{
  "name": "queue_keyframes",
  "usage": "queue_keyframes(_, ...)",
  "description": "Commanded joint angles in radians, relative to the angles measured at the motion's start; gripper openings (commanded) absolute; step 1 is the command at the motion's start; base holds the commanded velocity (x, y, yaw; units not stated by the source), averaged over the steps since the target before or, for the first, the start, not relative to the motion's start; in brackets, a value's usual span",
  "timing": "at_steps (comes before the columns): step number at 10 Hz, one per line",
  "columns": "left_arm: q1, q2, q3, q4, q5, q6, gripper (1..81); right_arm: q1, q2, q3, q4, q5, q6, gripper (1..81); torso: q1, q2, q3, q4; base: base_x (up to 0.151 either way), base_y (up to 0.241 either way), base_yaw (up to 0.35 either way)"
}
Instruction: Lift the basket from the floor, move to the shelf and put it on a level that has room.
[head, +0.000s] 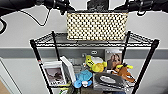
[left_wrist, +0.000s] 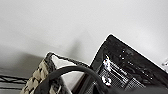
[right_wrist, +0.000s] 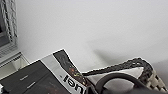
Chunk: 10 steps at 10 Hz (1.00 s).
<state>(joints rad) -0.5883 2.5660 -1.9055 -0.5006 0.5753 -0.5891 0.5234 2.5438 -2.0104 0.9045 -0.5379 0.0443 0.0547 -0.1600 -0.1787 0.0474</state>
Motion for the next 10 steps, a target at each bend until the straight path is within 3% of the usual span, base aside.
queue_keyframes(1, -0.159, 0.016, 0.009, 0.007, -0.006, 0.012, 1.0, 0.134, 0.025, 0.001, -0.004, 0.007, -0.024, 1.0, 0.000, 0.000, 0.000, 0.000, 0.000, 0.000, 0.000)
queue_keyframes(3, -0.161, 0.007, 0.029, 0.007, -0.008, 0.012, 1.0, 0.135, 0.015, 0.023, 0.002, 0.009, -0.024, 1.0, -0.001, 0.000, 0.000, 0.000, 0.000, 0.000, 0.000)
queue_keyframes(4, -0.163, -0.001, 0.042, 0.007, -0.012, 0.012, 81.1, 0.138, 0.005, 0.036, 0.001, 0.009, -0.024, 81.1, -0.001, 0.000, 0.000, 0.000, 0.000, 0.000, 0.000)
queue_keyframes(7, -0.187, -0.019, 0.057, -0.001, -0.012, 0.012, 81.1, 0.155, -0.023, 0.070, 0.010, 0.010, -0.024, 81.1, -0.001, 0.000, 0.000, 0.000, 0.000, 0.000, 0.000)
queue_keyframes(10, -0.205, -0.105, 0.117, -0.001, -0.011, 0.012, 81.1, 0.184, -0.125, 0.153, 0.033, 0.010, -0.023, 81.1, 0.000, 0.000, 0.000, 0.000, 0.000, 0.000, 0.000)
